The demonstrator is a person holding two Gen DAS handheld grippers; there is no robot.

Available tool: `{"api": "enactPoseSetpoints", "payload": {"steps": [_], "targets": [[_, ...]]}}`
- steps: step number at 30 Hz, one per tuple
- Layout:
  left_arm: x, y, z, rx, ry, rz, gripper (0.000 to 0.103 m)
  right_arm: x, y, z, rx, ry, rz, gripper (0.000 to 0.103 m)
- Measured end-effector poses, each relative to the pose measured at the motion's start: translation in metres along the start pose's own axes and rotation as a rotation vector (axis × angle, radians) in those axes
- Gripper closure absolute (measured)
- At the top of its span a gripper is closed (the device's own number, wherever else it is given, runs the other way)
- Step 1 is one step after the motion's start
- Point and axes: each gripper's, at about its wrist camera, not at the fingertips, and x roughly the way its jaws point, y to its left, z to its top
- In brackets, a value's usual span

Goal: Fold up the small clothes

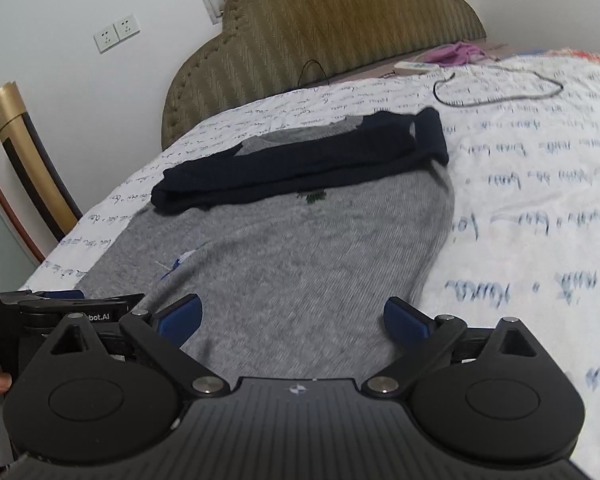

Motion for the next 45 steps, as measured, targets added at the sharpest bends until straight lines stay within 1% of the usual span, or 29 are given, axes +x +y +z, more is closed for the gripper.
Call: {"api": "enactPoseSetpoints", "payload": {"steps": [3,4,6,7,9,12,14,15,16,18,24,28,32,35,37,42,45], "targets": [[-0.003,-0.001,-0.001,0.000,-0.001,-0.003,0.000,0.003,0.013,-0.008,-0.043,-0.009,-0.002,0.005],[-0.005,-0.001,-0.002,0.001,0.000,-0.003,0.000,0.003,0.017,-0.009,-0.055,-0.020,0.013,0.005],[-0.008,-0.002,-0.002,0.003,0.000,-0.004,0.000,0.003,0.020,-0.012,-0.033,-0.050,0.060,0.009],[-0.010,-0.001,-0.002,0.003,-0.002,-0.005,0.000,0.003,0.021,-0.012,-0.019,-0.046,0.057,0.013],[-0.015,0.000,-0.003,0.003,-0.008,-0.011,0.000,0.001,0.023,-0.008,-0.039,-0.027,0.019,0.014],[-0.023,0.003,-0.004,-0.004,-0.017,-0.023,0.000,-0.018,0.024,-0.001,-0.096,-0.063,-0.063,0.012],[-0.027,0.003,-0.004,-0.007,-0.020,-0.034,0.000,-0.031,0.021,0.003,-0.120,-0.076,-0.084,0.011],[-0.028,0.003,-0.005,-0.007,-0.021,-0.040,0.000,-0.036,0.020,0.004,-0.134,-0.080,-0.097,0.008],[-0.028,0.002,-0.006,-0.005,-0.019,-0.043,0.000,-0.040,0.019,0.004,-0.144,-0.081,-0.111,0.008],[-0.028,-0.001,-0.008,0.006,-0.012,-0.042,0.000,-0.040,0.013,0.004,-0.149,-0.073,-0.138,0.007],[-0.032,-0.003,-0.018,0.018,-0.005,-0.044,0.000,-0.028,0.010,-0.007,-0.146,-0.006,-0.148,0.007],[-0.035,-0.003,-0.024,0.012,-0.001,-0.047,0.000,-0.030,0.015,-0.015,-0.150,0.023,-0.124,0.007],[-0.036,-0.002,-0.031,0.009,0.000,-0.051,0.000,-0.035,0.025,-0.023,-0.176,0.031,-0.126,0.006],[-0.037,-0.002,-0.035,0.001,-0.008,-0.054,0.000,-0.037,0.035,-0.027,-0.180,0.033,-0.091,0.004],[-0.037,-0.001,-0.037,-0.001,-0.006,-0.060,0.000,-0.036,0.041,-0.028,-0.176,0.036,-0.082,0.002],[-0.038,0.002,-0.042,-0.005,-0.004,-0.083,0.000,-0.032,0.050,-0.033,-0.144,0.059,-0.102,0.001],[-0.038,0.000,-0.045,-0.003,0.003,-0.096,0.000,-0.030,0.049,-0.038,-0.121,0.082,-0.083,0.001]]}}
